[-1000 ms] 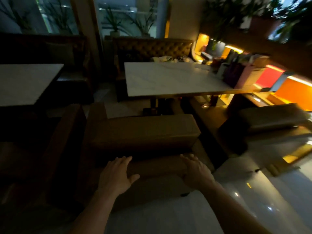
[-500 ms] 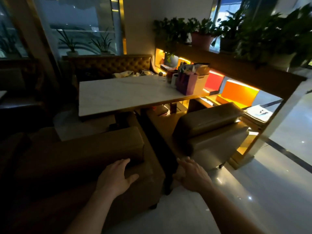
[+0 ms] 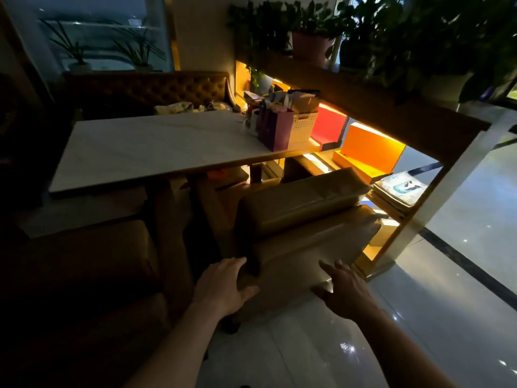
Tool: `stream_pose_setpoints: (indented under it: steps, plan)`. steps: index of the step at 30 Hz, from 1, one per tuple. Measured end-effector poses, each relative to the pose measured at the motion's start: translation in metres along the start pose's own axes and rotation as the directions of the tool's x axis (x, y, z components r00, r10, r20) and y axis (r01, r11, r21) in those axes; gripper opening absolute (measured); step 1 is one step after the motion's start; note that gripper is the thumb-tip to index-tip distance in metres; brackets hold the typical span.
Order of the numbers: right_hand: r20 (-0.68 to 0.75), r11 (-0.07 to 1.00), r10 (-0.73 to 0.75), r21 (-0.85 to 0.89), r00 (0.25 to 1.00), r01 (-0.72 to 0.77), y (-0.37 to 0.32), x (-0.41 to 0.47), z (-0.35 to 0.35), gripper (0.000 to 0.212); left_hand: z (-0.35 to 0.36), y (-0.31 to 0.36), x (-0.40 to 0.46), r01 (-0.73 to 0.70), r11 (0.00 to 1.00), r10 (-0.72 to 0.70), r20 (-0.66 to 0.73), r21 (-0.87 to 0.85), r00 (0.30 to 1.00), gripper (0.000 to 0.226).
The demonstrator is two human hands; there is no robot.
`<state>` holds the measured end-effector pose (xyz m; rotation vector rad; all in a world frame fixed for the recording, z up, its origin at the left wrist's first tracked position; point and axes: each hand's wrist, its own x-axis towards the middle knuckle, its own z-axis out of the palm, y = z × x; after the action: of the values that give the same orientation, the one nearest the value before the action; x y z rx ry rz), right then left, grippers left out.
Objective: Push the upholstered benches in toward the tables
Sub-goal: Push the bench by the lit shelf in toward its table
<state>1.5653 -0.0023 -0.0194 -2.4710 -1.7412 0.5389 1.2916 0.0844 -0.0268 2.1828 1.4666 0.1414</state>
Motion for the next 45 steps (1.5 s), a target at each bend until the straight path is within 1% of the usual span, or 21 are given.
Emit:
stream_pose_setpoints:
  steps: [5, 9, 13, 17, 21, 27, 30, 32, 35, 39, 45]
  plan:
    - [0.029, 0.999, 0.013, -0.040, 0.999, -0.012, 0.052, 0.089, -0.025, 0.081, 0.037, 0.042, 0.102, -0.002, 1.000, 0.002, 0.017, -0.015, 1.000, 0.086]
    - [0.072, 0.997, -0.008, -0.072, 0.997, 0.013, 0.088, 0.158, -0.047, 0.078, 0.061, 0.073, 0.175, 0.007, 0.999, -0.005, 0.059, -0.035, 0.998, 0.088]
    - [0.116, 0.995, -0.025, -0.094, 0.993, 0.036, 0.117, 0.212, -0.058, 0.078, 0.080, 0.096, 0.224, 0.036, 0.999, -0.033, 0.084, -0.035, 0.996, 0.091]
    - [0.159, 0.991, -0.037, -0.118, 0.987, 0.056, 0.147, 0.262, -0.052, 0.080, 0.104, 0.105, 0.258, 0.087, 0.996, -0.086, 0.078, -0.016, 0.993, 0.090]
    - [0.188, 0.969, -0.099, -0.207, 0.977, 0.138, 0.175, 0.311, -0.037, 0.087, 0.131, 0.108, 0.276, 0.168, 0.986, -0.168, 0.049, 0.018, 0.984, 0.087]
    - [0.226, 0.913, -0.217, -0.297, 0.950, 0.279, 0.209, 0.386, -0.018, 0.108, 0.165, 0.111, 0.293, 0.326, 0.944, -0.322, -0.078, 0.044, 0.943, 0.083]
    - [0.312, 0.901, -0.234, -0.285, 0.921, 0.326, 0.222, 0.412, -0.006, 0.115, 0.184, 0.108, 0.295, 0.388, 0.918, -0.381, -0.101, 0.075, 0.919, 0.086]
    - [0.332, 0.892, -0.258, -0.279, 0.907, 0.356, 0.227, 0.419, 0.005, 0.119, 0.192, 0.105, 0.297, 0.400, 0.910, -0.387, -0.126, 0.108, 0.914, 0.092]
    - [0.276, 0.895, -0.272, -0.279, 0.922, 0.348, 0.225, 0.420, 0.023, 0.118, 0.196, 0.099, 0.301, 0.403, 0.904, -0.380, -0.160, 0.144, 0.911, 0.099]
    - [0.194, 0.889, -0.286, -0.313, 0.938, 0.336, 0.223, 0.419, 0.034, 0.111, 0.199, 0.093, 0.303, 0.414, 0.898, -0.381, -0.209, 0.149, 0.901, 0.089]
    - [0.194, 0.870, -0.303, -0.344, 0.933, 0.354, 0.224, 0.408, 0.041, 0.108, 0.205, 0.081, 0.296, 0.389, 0.899, -0.339, -0.244, 0.200, 0.908, 0.083]
